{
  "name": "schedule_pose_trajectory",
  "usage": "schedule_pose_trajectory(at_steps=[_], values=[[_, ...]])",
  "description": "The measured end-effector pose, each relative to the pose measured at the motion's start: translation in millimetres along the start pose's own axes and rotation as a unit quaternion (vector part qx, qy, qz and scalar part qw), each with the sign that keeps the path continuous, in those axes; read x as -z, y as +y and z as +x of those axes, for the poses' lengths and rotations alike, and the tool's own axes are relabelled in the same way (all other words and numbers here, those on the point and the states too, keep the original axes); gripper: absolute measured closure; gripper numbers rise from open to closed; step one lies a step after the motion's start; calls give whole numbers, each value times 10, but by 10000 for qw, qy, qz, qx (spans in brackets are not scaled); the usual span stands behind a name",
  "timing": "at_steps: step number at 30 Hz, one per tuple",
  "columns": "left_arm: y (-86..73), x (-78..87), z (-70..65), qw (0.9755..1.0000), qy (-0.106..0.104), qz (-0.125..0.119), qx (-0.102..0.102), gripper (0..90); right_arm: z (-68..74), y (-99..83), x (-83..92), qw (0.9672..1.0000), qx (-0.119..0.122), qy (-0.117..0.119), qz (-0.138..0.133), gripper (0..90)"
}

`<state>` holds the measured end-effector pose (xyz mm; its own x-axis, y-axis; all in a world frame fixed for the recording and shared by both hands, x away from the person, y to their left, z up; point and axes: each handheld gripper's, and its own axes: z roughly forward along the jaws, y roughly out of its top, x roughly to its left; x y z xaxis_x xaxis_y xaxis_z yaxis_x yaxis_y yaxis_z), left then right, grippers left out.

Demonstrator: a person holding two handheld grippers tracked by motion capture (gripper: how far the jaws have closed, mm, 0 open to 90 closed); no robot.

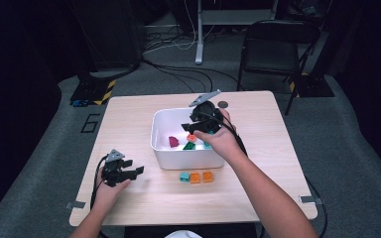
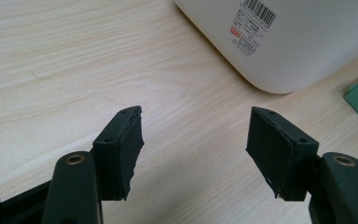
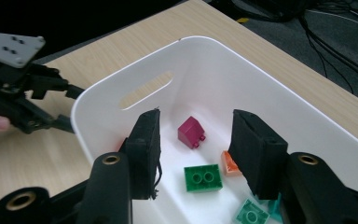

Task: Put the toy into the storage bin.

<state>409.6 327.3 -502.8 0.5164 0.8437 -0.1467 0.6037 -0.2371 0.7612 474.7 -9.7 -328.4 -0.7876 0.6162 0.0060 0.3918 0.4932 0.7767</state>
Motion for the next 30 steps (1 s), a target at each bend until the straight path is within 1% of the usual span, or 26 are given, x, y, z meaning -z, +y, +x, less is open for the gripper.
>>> schedule_pose_trajectory(at_steps=[2, 3, 6, 9, 10, 11, 13, 14, 15, 18, 19, 21, 22, 23, 24, 25, 26, 29, 30], values=[[3, 2, -3, 10000, -16, 10, -11, 360, 61, -37, 82, 10000, 54, 18, -16, 521], [4, 2, -5, 10000, -23, 11, -8, 360, 88, -56, 120, 9999, 129, 20, -19, 521], [3, -2, -5, 10000, -18, -33, 5, 360, 162, -128, 220, 9998, 199, 5, -70, 521], [6, -3, 2, 10000, -31, 21, 27, 360, 241, -217, 318, 9996, 235, -81, -93, 521], [6, -3, 1, 10000, -19, 13, 19, 360, 250, -244, 342, 9995, 275, -60, -129, 521], [8, 0, -1, 10000, 5, 14, 15, 359, 266, -272, 364, 9997, 206, -45, -139, 521], [9, 6, 0, 10000, -4, -1, 22, 360, 282, -327, 401, 9996, 207, -45, -177, 521], [9, 7, -2, 10000, 10, -3, 19, 360, 297, -355, 420, 9997, 169, -43, -182, 521], [9, 6, -3, 10000, 15, 2, 13, 360, 306, -388, 436, 9996, 195, -64, -198, 521], [7, -5, -9, 10000, 39, -33, -16, 360, 344, -460, 472, 9996, 141, -81, -232, 521], [9, 1, -11, 10000, 21, 6, -19, 360, 359, -490, 487, 9996, 119, -96, -217, 521], [10, 1, -9, 10000, 33, -4, -28, 360, 377, -562, 513, 9995, 132, -112, -262, 521], [6, -7, -10, 10000, 48, -52, -12, 359, 383, -588, 516, 9995, 119, -98, -271, 521], [7, -7, -8, 10000, 49, -48, -8, 360, 398, -623, 519, 9996, 75, -83, -257, 521], [11, -3, -5, 10000, 35, -5, -21, 360, 403, -661, 521, 9995, 114, -109, -259, 521], [12, -5, -8, 10000, 33, -5, -16, 360, 419, -698, 521, 9996, 67, -108, -259, 521], [13, -10, -11, 10000, 48, -20, -26, 360, 423, -736, 519, 9995, 97, -110, -275, 521], [22, -19, -20, 10000, 21, 10, -43, 360, 440, -849, 507, 9995, -20, -41, -314, 521], [25, -24, -21, 10000, 6, 3, -58, 360, 440, -874, 502, 9995, -14, -48, -321, 521]])
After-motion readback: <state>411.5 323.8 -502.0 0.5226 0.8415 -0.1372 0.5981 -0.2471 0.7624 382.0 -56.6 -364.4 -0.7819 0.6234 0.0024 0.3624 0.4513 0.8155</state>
